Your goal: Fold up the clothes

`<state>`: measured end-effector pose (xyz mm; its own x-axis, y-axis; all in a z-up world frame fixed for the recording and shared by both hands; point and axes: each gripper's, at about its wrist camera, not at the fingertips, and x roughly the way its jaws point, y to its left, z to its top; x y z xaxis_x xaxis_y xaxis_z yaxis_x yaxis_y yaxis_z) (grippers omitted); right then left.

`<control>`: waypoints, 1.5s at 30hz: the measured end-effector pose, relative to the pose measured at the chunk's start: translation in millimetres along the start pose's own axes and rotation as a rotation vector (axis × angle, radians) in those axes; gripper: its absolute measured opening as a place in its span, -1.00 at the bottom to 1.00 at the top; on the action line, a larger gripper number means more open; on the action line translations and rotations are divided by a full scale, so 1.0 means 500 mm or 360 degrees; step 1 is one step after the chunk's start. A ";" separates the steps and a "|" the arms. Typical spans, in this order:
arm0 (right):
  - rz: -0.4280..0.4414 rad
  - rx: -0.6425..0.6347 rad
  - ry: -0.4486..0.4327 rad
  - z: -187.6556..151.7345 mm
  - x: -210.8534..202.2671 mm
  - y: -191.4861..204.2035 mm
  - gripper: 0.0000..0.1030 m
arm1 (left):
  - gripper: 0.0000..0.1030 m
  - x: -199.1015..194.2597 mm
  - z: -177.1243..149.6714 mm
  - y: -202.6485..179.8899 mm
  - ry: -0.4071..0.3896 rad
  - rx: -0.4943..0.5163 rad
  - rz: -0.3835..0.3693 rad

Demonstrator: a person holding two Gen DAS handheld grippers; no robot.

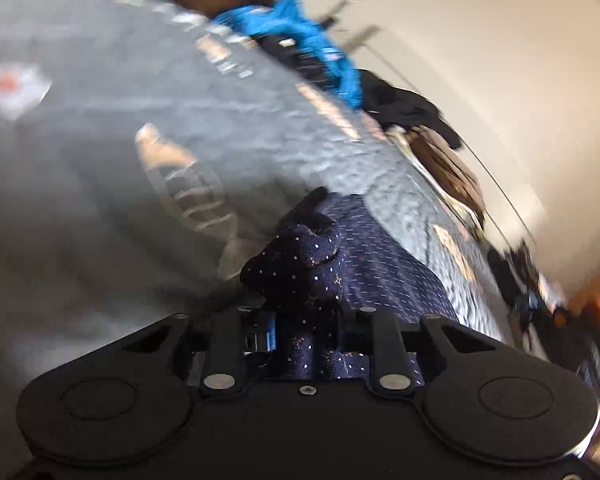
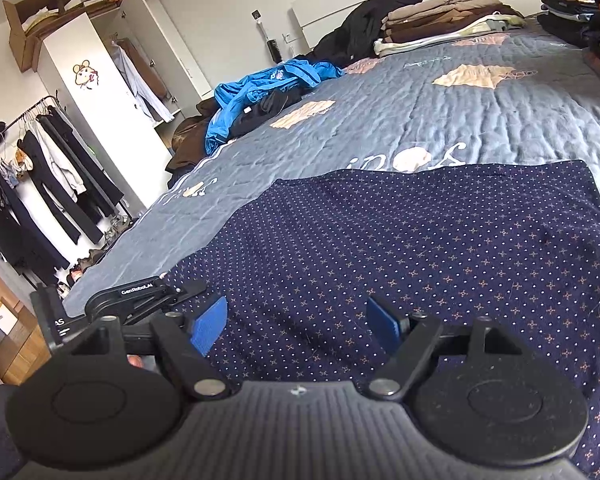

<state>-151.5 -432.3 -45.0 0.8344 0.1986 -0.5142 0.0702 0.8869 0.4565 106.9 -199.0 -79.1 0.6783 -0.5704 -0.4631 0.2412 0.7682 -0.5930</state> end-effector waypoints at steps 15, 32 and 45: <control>-0.0181 0.0380 -0.0380 0.074 -0.142 -0.172 0.48 | -0.62 -0.055 -0.153 -0.310 0.0065 0.1115 -0.0561; -0.0345 0.0657 -0.0534 0.065 -0.254 -0.334 0.48 | -0.41 -0.042 -0.410 -0.403 0.0470 0.1604 -0.0742; -0.0422 0.0465 -0.0317 0.045 -0.212 -0.333 0.49 | 0.30 -0.126 -0.273 -0.314 0.0434 0.1487 -0.0932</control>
<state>-239.2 -610.5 -50.3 0.8539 -0.1294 -0.5041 0.4236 0.7356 0.5286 -68.6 -323.3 -46.9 0.1448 -0.8696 -0.4720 0.9723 0.2135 -0.0952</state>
